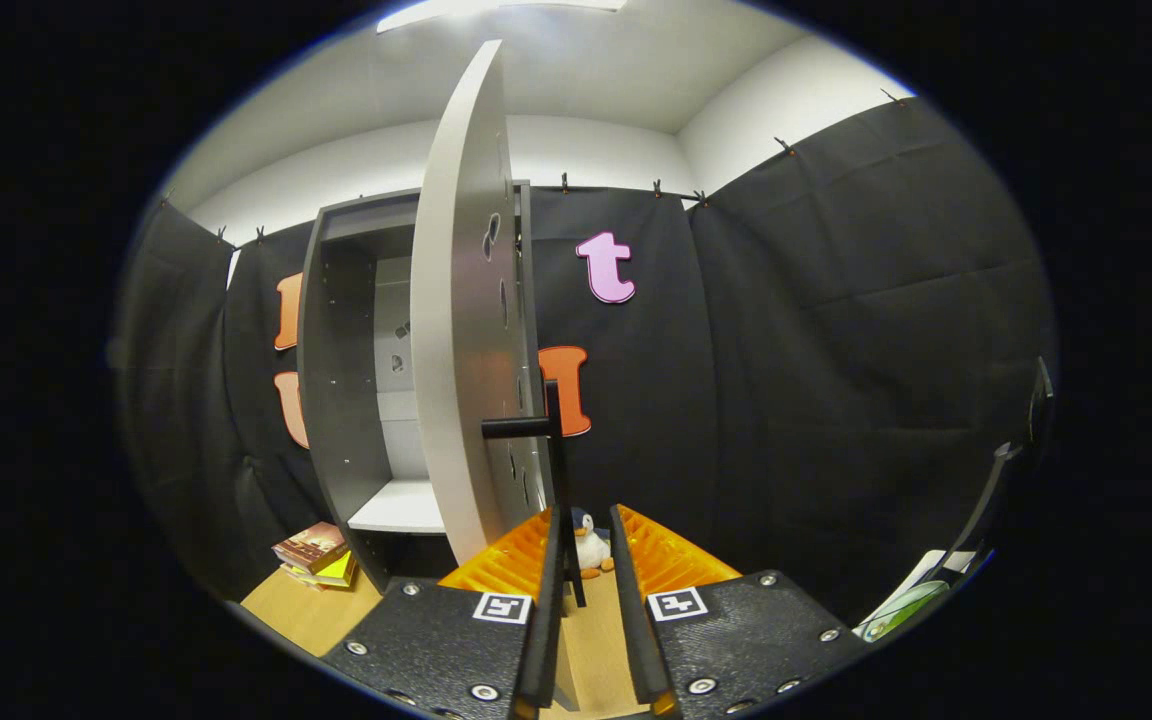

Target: Open the shoe cabinet door, grab the shoes and put them into the shoe cabinet, then close the shoe cabinet door.

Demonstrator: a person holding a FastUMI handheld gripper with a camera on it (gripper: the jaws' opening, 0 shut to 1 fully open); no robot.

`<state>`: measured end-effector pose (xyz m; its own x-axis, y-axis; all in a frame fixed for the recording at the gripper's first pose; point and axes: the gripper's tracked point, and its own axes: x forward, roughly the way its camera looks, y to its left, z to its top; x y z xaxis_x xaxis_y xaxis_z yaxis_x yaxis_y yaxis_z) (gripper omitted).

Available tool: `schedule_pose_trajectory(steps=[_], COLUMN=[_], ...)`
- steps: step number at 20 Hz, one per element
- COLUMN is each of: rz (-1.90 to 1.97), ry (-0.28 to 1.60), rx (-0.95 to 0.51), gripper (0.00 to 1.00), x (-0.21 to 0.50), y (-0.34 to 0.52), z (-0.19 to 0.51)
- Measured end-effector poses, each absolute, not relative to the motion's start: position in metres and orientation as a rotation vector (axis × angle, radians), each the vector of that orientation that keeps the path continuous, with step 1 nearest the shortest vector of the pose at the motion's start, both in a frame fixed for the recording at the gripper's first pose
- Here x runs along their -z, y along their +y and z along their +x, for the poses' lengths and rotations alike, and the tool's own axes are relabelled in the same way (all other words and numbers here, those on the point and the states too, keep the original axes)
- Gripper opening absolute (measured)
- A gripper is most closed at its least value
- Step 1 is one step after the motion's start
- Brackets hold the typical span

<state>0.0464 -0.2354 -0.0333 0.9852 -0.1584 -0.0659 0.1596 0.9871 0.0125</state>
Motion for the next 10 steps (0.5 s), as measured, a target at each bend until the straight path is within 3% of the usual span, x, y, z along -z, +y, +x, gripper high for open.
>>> schedule_pose_trajectory(steps=[10], rz=[0.015], ry=[0.040], rx=[0.238], gripper=[0.53], x=[0.025], y=[-0.265], z=[0.026])
